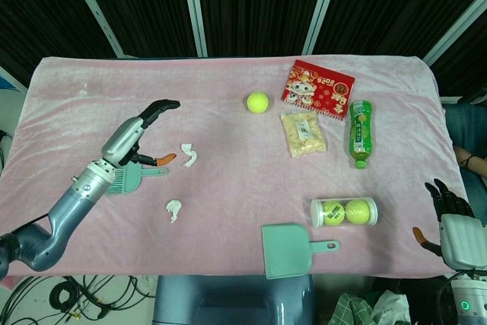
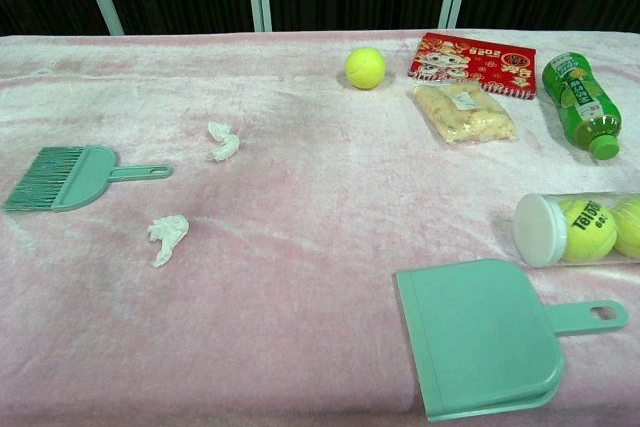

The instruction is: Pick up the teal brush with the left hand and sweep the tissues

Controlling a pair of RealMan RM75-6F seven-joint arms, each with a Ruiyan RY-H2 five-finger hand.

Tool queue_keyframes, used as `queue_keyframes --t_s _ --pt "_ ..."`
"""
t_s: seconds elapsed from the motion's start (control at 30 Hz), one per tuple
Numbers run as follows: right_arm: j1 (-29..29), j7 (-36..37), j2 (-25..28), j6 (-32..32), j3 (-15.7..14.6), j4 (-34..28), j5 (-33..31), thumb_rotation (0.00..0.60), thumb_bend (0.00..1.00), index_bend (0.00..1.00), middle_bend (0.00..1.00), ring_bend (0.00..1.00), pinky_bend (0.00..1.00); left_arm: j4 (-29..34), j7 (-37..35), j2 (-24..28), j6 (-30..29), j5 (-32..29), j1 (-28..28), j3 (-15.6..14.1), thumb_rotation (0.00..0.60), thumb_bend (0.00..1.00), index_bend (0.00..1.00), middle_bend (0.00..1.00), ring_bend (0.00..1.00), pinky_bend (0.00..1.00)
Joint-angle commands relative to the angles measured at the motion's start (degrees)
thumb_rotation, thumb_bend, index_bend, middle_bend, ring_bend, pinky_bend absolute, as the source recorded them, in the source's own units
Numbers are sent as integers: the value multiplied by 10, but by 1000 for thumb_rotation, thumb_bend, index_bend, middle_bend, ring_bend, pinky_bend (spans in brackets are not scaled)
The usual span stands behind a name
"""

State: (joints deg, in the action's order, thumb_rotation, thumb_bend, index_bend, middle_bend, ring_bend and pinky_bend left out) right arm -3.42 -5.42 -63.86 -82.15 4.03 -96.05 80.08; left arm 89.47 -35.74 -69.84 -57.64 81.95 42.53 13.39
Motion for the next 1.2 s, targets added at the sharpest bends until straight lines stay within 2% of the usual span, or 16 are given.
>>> queue_keyframes --t_s 0.03,0.3,0.77,1.0,1.07,1.2 --pt "0 -1 0 -2 0 0 2 600 166 135 59 147 175 2 37 -3 -3 -5 4 0 600 231 113 100 0 136" --pt "1 -3 0 -2 0 -2 1 600 167 134 59 147 175 -2 77 -4 -5 -4 4 -6 600 231 113 100 0 146" --pt "1 -6 1 -1 1 -3 -3 600 167 135 59 147 175 2 85 -1 0 -8 5 -9 600 231 115 107 0 158" --pt "2 -5 2 0 1 -4 -5 600 175 135 59 147 175 -29 225 -10 -8 -12 -5 -35 600 231 109 125 0 159" --pt "2 -5 2 1 1 -5 -5 600 189 135 59 147 175 -32 254 -10 -3 -20 -9 -41 600 231 103 139 0 159" --pt "1 -6 1 1 1 -5 -6 600 197 135 59 147 175 -41 365 -18 20 -59 -15 -64 600 231 99 173 0 159"
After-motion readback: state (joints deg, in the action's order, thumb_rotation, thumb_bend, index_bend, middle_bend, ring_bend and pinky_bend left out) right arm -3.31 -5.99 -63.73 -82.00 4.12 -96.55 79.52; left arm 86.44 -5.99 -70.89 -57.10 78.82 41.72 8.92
